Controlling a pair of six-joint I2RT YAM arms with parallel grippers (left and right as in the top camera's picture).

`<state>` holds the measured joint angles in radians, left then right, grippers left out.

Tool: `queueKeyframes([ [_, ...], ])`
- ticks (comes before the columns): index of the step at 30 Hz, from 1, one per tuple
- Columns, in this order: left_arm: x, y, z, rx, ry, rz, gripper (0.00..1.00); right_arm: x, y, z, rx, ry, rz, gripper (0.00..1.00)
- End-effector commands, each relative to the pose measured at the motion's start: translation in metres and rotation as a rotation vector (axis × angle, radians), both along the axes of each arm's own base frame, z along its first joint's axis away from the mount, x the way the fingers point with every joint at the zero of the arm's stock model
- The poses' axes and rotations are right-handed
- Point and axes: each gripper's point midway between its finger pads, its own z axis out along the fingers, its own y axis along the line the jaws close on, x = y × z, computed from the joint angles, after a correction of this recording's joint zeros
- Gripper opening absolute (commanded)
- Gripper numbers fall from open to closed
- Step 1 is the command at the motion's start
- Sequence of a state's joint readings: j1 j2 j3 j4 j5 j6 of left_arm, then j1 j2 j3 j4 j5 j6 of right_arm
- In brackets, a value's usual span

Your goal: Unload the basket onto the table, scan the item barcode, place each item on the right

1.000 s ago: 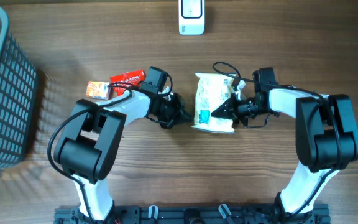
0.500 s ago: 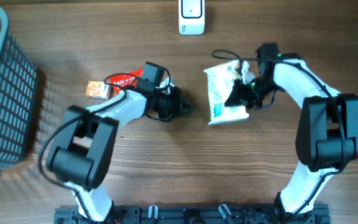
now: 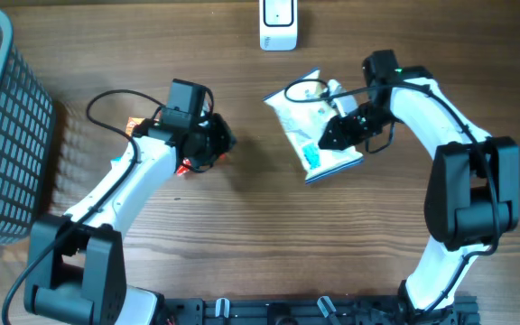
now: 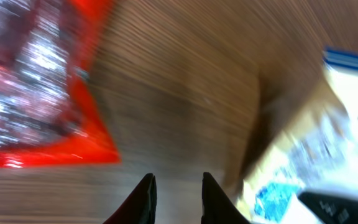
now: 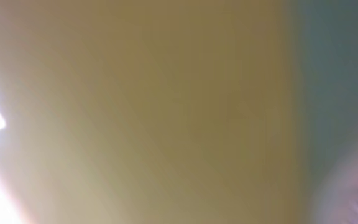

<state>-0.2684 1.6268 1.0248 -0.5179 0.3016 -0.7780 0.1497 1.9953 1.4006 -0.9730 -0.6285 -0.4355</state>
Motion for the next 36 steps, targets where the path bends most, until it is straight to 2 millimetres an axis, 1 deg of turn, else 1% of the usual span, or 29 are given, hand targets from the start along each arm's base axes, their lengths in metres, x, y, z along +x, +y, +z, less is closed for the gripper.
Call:
queueKeyframes([
  [1,0.009,0.027,0.0,0.075,-0.03,0.059,0.24,0.008,0.024,0.026,0.115,-0.155,0.127,0.04],
  [2,0.011,0.032,0.0,0.075,-0.03,0.072,0.37,0.015,0.022,0.023,0.086,-0.157,0.091,0.04],
  [4,0.013,0.039,0.0,0.076,-0.029,0.091,0.79,0.03,0.014,0.017,0.006,-0.156,-0.008,0.04],
  [6,0.015,0.047,0.0,0.075,-0.028,0.114,0.96,0.043,0.005,0.013,-0.057,-0.175,-0.074,0.04],
  [7,0.016,0.052,0.0,0.075,-0.027,0.126,0.99,0.045,0.005,0.015,-0.06,-0.185,-0.076,0.04],
  [8,0.018,0.059,-0.001,0.076,-0.026,0.146,1.0,0.049,0.005,0.019,-0.061,-0.199,-0.078,0.04],
  [10,0.02,0.067,0.0,0.076,-0.025,0.169,1.0,0.053,0.003,0.022,-0.081,-0.217,-0.081,0.04],
  [14,0.022,0.076,0.0,0.076,-0.024,0.193,1.0,0.061,-0.01,0.016,-0.206,-0.254,-0.097,0.04],
  [17,0.022,0.076,0.0,0.076,-0.024,0.193,1.0,0.064,-0.008,0.013,-0.262,-0.289,-0.081,0.04],
  [20,0.022,0.076,0.0,0.076,-0.024,0.193,1.0,0.068,0.002,0.013,-0.309,-0.344,-0.055,0.04],
  [23,0.022,0.076,0.0,0.077,-0.025,0.193,1.0,0.068,0.008,0.01,-0.417,-0.396,-0.027,0.04],
  [27,0.022,0.076,0.0,0.076,-0.024,0.193,1.0,0.069,0.006,0.01,-0.577,-0.463,-0.006,0.04],
  [32,0.022,0.076,0.0,0.076,-0.024,0.193,1.0,0.071,0.004,0.012,-0.662,-0.503,0.002,0.04],
  [34,0.022,0.076,0.0,0.076,-0.024,0.193,1.0,0.079,-0.001,0.017,-0.699,-0.536,-0.041,0.04],
  [36,0.022,0.076,0.0,0.076,-0.024,0.193,1.0,0.095,-0.011,0.03,-0.756,-0.598,-0.122,0.04],
])
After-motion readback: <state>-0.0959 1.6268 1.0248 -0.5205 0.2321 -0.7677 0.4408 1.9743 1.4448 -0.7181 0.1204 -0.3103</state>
